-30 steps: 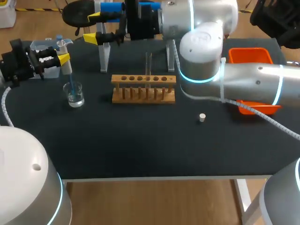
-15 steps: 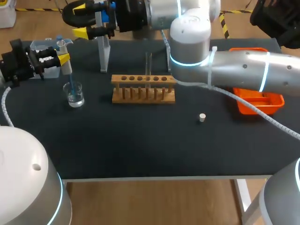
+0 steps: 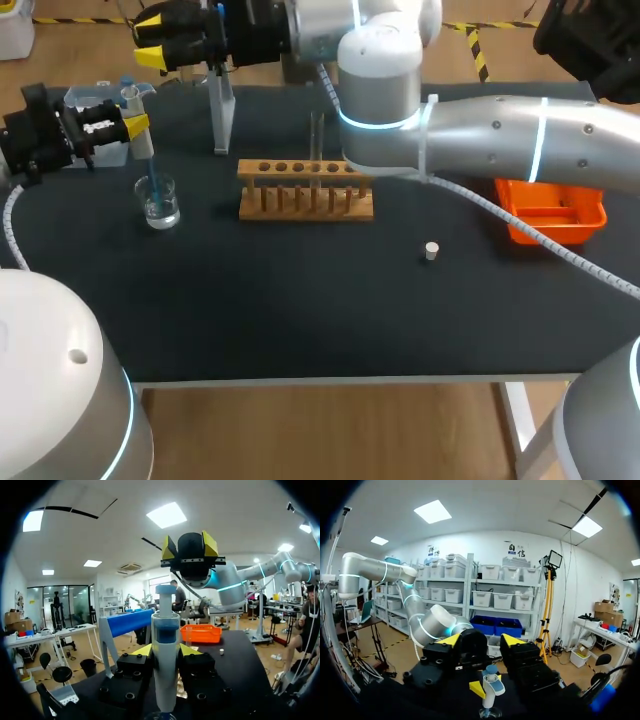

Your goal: Invert the test tube, pick up the pipette, mount the tip to pipette, aspirate from beaker and dispense into the tube, eject the tip, return the pipette, and cap with the stopper.

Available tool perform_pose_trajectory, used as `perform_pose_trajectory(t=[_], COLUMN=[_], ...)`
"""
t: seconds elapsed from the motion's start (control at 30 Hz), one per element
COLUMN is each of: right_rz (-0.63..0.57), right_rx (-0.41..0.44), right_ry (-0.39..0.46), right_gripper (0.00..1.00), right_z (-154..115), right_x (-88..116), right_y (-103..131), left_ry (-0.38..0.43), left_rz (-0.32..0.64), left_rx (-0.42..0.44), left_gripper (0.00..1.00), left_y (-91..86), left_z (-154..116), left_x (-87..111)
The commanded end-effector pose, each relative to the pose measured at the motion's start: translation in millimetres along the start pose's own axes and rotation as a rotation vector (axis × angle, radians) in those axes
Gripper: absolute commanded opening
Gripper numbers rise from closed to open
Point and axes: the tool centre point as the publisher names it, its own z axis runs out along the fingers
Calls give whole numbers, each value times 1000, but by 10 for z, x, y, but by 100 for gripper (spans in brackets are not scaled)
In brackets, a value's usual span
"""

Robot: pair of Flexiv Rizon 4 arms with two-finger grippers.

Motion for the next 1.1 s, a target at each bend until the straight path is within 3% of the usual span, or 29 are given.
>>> perform_pose_trajectory(t=[0.03, 0.57, 1.1], right_rz=[7, 62, 111], right_rx=[-16, -20, -16], right_ry=[15, 31, 38], right_gripper=[0, 0, 0], right_z=[101, 409, 463], right_x=[-85, -164, -143], right_y=[-52, -190, -384], left_ry=[-1, -1, -1], left_rz=[1, 1, 1], left_rx=[-1, -1, -1], left_gripper=[0, 0, 0], left_y=[-3, -3, -3], left_z=[0, 0, 0], left_x=[1, 1, 1])
